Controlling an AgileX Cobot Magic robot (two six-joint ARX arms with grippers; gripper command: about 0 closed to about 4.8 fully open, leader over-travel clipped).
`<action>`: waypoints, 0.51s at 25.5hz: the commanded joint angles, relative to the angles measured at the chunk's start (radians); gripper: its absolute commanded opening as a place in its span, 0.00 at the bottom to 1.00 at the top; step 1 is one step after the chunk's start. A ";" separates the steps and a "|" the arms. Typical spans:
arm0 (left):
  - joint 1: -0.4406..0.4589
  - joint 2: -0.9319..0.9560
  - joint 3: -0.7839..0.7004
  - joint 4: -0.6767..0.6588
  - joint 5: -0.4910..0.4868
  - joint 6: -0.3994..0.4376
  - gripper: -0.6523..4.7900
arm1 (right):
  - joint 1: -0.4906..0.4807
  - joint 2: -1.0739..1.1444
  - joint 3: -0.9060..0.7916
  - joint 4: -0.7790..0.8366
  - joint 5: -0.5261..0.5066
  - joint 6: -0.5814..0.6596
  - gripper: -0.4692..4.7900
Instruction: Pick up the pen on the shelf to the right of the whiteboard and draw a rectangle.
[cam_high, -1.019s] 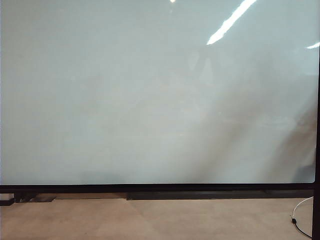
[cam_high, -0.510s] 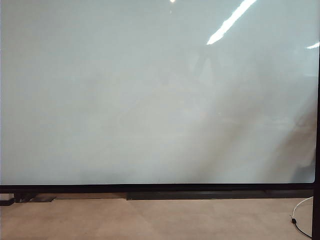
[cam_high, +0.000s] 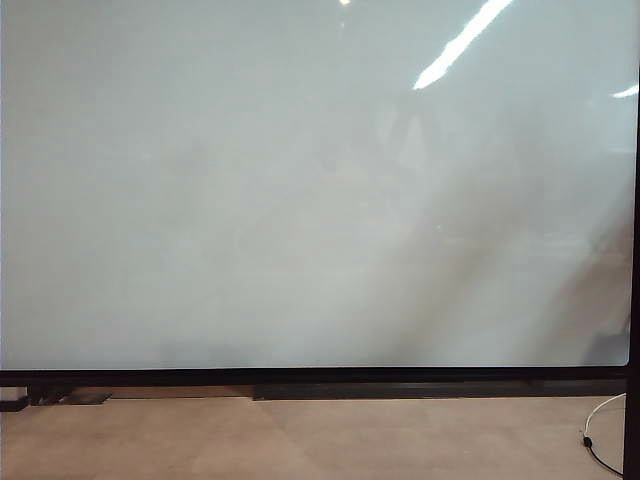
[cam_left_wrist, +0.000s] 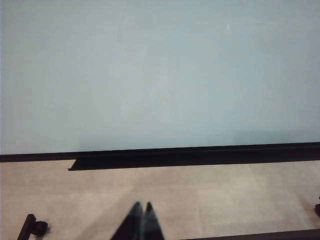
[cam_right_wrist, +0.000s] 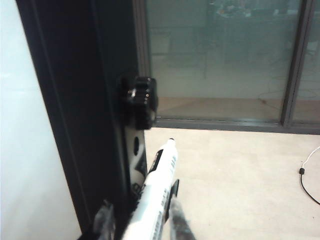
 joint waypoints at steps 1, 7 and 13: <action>0.000 0.000 0.004 0.008 0.002 0.000 0.11 | 0.001 -0.004 0.003 0.010 -0.007 -0.003 0.36; 0.000 0.000 0.003 0.008 0.002 0.000 0.11 | 0.001 -0.004 0.003 0.010 -0.008 -0.006 0.34; 0.000 0.000 0.004 0.008 0.002 0.000 0.11 | 0.001 -0.004 0.003 0.016 -0.010 -0.006 0.31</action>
